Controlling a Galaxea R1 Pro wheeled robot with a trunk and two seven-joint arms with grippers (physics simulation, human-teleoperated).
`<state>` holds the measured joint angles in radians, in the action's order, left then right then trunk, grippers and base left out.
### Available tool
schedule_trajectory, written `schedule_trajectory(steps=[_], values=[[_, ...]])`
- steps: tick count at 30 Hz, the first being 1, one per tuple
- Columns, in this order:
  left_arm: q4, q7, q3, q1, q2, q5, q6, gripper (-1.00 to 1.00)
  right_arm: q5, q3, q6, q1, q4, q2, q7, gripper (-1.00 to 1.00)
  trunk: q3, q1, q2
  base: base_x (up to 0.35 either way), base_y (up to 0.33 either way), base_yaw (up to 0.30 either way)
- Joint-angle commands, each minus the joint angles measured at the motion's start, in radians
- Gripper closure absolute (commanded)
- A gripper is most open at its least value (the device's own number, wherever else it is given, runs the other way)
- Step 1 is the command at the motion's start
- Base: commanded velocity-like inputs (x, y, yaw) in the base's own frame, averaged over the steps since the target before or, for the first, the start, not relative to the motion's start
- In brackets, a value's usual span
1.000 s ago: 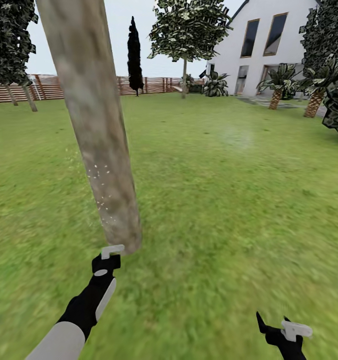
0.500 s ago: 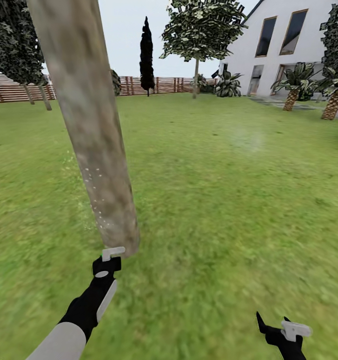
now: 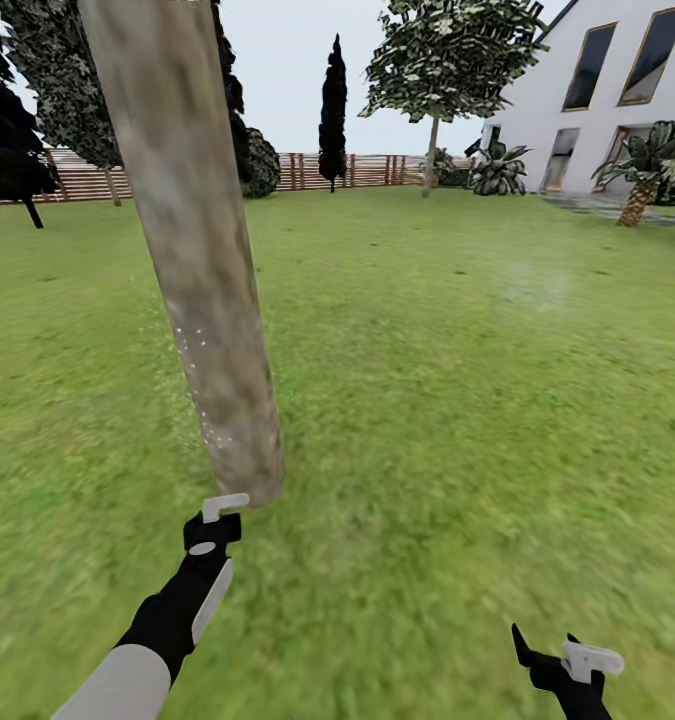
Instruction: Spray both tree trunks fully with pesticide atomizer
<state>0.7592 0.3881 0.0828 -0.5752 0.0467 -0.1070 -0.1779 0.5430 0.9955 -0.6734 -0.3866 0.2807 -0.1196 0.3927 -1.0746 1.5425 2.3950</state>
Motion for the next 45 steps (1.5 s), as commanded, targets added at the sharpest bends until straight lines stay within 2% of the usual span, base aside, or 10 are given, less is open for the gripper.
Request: schedule_trajectory(steps=[1, 8, 25, 36, 45], values=[[0.0, 0.001, 0.0, 0.0, 0.001, 0.0, 0.0, 1.0, 0.0, 0.0, 0.0, 0.0, 0.0, 0.0, 0.0, -1.0, 0.0, 0.0, 0.0, 0.0, -0.274, 0.178], [0.0, 0.001, 0.0, 0.0, 0.002, 0.0, 0.0, 1.0, 0.0, 0.0, 0.0, 0.0, 0.0, 0.0, 0.0, -1.0, 0.0, 0.0, 0.0, 0.0, -0.274, 0.042], [0.0, 0.001, 0.002, 0.0, 0.004, 0.001, 0.0, 1.0, 0.0, 0.0, 0.0, 0.0, 0.0, 0.0, 0.0, -1.0, 0.0, 0.0, 0.0, 0.079, -0.274, 0.261], [0.0, 0.001, 0.001, 0.0, 0.004, 0.001, 0.0, 1.0, 0.0, 0.0, 0.0, 0.0, 0.0, 0.0, 0.0, -1.0, 0.0, 0.0, 0.0, 0.101, -0.274, 0.039], [0.0, 0.001, 0.002, 0.0, 0.004, 0.001, 0.0, 1.0, 0.0, 0.0, 0.0, 0.0, 0.0, 0.0, 0.0, -1.0, 0.0, 0.0, 0.0, 0.101, -0.274, 0.253]])
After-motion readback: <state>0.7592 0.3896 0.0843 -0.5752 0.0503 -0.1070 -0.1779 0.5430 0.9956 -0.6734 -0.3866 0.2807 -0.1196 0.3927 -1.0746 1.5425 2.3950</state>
